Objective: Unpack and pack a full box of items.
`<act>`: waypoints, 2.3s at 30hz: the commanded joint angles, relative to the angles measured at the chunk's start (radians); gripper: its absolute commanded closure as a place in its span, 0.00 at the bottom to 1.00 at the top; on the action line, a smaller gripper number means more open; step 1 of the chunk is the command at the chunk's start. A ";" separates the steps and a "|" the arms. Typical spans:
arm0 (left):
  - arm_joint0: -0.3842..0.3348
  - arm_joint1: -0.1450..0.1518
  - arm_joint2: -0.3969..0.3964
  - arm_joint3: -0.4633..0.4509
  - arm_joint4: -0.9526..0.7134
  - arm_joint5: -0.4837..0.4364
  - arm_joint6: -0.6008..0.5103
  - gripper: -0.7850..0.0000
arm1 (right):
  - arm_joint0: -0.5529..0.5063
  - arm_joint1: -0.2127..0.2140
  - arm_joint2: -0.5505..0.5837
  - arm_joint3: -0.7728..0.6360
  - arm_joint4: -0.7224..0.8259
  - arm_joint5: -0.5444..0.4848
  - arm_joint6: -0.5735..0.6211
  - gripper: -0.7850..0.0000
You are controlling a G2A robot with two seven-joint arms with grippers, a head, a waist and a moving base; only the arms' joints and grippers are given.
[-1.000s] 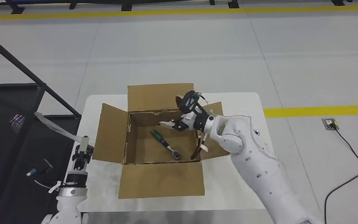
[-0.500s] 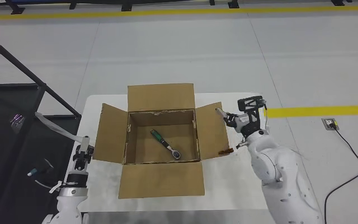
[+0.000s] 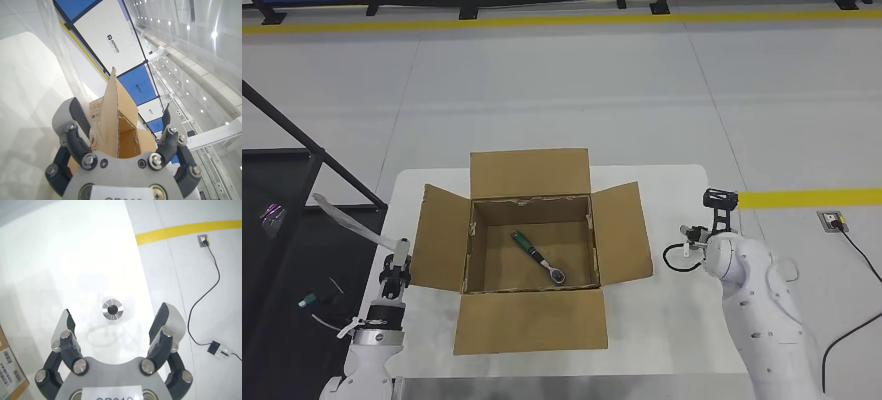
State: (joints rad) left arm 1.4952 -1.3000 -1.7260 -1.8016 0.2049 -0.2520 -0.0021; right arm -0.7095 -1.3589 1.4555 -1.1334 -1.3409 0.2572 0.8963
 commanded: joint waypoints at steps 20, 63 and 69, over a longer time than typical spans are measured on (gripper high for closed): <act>0.005 -0.001 -0.004 0.003 -0.002 0.005 0.009 0.00 | 0.184 0.002 0.001 0.330 0.104 -0.100 -0.035 1.00; 0.032 0.000 -0.039 -0.019 -0.035 -0.024 0.016 0.00 | 0.349 -0.255 -0.855 0.192 0.135 -0.265 -0.060 1.00; 0.040 0.000 -0.051 -0.018 -0.046 -0.030 0.020 0.00 | 0.426 -0.333 -0.886 0.422 0.240 -0.302 -0.118 1.00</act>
State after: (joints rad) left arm 1.5339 -1.3004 -1.7752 -1.8203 0.1601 -0.2817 0.0170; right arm -0.2938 -1.6817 0.5712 -0.7506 -1.1158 -0.0372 0.7873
